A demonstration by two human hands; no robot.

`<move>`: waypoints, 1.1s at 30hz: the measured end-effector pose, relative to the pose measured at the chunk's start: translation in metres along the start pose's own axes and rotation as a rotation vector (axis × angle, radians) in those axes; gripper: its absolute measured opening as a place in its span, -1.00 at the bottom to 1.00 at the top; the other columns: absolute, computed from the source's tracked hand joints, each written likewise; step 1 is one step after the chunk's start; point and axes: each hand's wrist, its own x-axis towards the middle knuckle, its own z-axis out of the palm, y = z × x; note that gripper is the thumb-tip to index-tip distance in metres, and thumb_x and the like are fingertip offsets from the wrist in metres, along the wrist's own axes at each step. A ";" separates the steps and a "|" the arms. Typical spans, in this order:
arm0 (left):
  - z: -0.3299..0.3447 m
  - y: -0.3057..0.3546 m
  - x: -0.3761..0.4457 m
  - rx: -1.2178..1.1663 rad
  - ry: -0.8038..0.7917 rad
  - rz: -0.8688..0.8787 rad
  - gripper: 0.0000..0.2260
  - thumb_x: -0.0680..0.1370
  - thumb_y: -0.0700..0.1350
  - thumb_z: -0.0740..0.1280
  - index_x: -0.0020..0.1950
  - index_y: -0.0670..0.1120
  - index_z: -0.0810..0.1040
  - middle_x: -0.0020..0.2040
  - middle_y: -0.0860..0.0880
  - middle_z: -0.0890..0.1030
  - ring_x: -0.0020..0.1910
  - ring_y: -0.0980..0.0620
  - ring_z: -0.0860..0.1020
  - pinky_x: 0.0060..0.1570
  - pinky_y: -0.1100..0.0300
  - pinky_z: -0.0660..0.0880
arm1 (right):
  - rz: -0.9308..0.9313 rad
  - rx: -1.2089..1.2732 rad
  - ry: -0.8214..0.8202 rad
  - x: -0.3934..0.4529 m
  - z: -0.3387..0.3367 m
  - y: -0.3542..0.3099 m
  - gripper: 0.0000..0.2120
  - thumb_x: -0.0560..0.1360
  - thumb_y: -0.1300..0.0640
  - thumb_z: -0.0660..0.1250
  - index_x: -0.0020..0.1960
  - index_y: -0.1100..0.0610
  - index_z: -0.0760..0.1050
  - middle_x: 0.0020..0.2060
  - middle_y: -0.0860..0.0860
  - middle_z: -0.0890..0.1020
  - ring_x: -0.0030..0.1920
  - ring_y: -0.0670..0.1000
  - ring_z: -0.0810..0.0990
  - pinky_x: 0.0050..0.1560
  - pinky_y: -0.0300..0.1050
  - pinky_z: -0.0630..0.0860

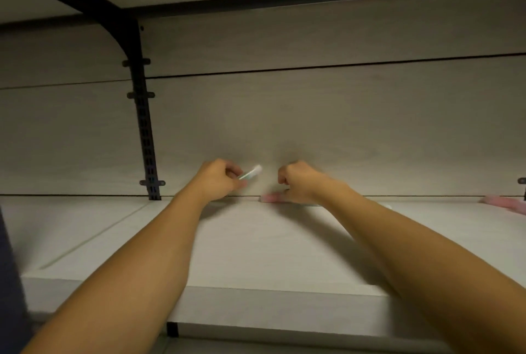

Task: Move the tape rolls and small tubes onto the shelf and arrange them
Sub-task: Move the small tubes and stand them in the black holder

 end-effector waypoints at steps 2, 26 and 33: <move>-0.005 0.002 0.002 -0.109 0.085 -0.017 -0.83 0.41 -0.08 0.58 -0.06 0.03 0.66 -0.23 0.06 0.64 -0.29 0.10 0.55 -0.26 0.30 0.44 | -0.026 -0.082 -0.019 0.010 0.008 -0.010 -0.47 0.43 -0.34 0.37 0.11 0.09 0.48 0.07 0.09 0.54 0.01 0.16 0.54 0.04 0.00 0.56; 0.005 0.026 -0.001 -0.607 0.405 -0.111 -0.67 0.34 -0.31 0.58 -0.13 0.05 0.55 -0.16 -0.02 0.65 -0.17 -0.02 0.63 -0.07 0.17 0.58 | -0.047 0.097 0.130 -0.026 -0.017 -0.032 -0.79 0.44 0.36 0.20 -0.02 0.09 0.40 0.00 0.11 0.57 0.00 0.19 0.57 -0.05 0.03 0.53; 0.029 0.082 -0.018 -0.513 0.192 0.137 -0.66 0.43 -0.40 0.44 0.08 -0.02 0.63 -0.13 0.01 0.66 -0.14 0.02 0.62 -0.07 0.27 0.49 | 0.138 0.063 0.248 -0.095 -0.059 0.007 -0.62 0.32 0.44 0.21 -0.05 0.00 0.41 -0.09 -0.07 0.57 -0.06 0.07 0.62 -0.05 0.07 0.61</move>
